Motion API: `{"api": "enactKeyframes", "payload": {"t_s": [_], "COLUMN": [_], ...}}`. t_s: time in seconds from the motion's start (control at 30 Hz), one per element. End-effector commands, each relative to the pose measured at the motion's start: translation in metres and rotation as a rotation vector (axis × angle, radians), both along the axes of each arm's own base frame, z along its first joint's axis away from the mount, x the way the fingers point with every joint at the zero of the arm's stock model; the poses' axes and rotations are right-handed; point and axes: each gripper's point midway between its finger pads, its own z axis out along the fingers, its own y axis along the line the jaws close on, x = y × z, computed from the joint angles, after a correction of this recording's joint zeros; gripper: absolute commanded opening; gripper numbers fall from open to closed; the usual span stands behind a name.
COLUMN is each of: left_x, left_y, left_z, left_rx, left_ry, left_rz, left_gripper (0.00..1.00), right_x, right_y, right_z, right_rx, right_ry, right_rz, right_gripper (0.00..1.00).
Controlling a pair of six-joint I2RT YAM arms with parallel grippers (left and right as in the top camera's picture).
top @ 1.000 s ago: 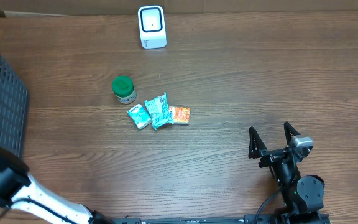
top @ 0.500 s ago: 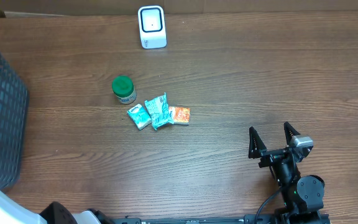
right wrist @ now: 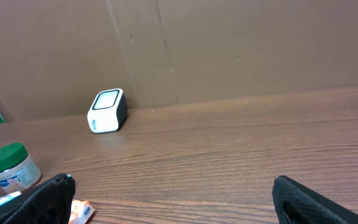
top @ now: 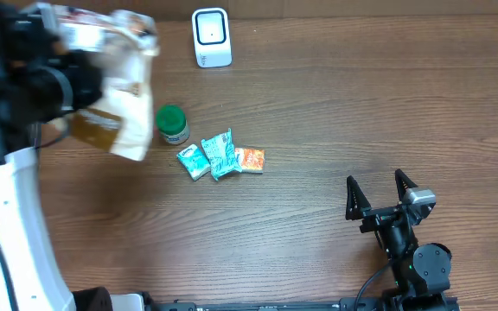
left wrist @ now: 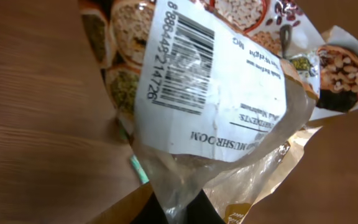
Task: Scan the item barcode
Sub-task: 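Swing the mushroom bag past the scanner and lower it onto the table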
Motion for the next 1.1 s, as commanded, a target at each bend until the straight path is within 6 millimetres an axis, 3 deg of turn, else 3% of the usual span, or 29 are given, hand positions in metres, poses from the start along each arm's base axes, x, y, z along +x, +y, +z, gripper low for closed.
{"api": "enactKeyframes", "payload": {"t_s": [0.0, 0.03, 0.2, 0.43, 0.7, 1.07], "left_x": [0.008, 0.010, 0.012, -0.001, -0.006, -0.013], "left_y": [-0.052, -0.073, -0.136, -0.235, -0.282, -0.303], "left_z": [-0.038, -0.055, -0.107, -0.185, -0.246, -0.294], "left_rx": [-0.098, -0.132, -0.175, -0.140, -0.106, -0.072], "left_ry": [0.128, 0.184, 0.324, 0.497, 0.608, 0.685], "left_rz": [-0.054, -0.058, -0.109, -0.244, -0.211, -0.209], "left_gripper": [0.05, 0.04, 0.04, 0.04, 0.04, 0.05], "right_x": [0.000, 0.000, 0.000, 0.000, 0.000, 0.000], "right_y": [-0.001, -0.001, -0.001, -0.001, -0.001, -0.001], "right_z": [-0.003, -0.003, -0.003, -0.003, -0.003, -0.003], "right_rx": [-0.004, -0.004, -0.004, -0.004, -0.004, -0.004], "right_ry": [0.000, 0.000, 0.000, 0.000, 0.000, 0.000], "right_rz": [-0.008, -0.008, -0.008, -0.008, -0.008, -0.008], "right_gripper": [1.00, 1.00, 1.00, 1.00, 1.00, 1.00]}}
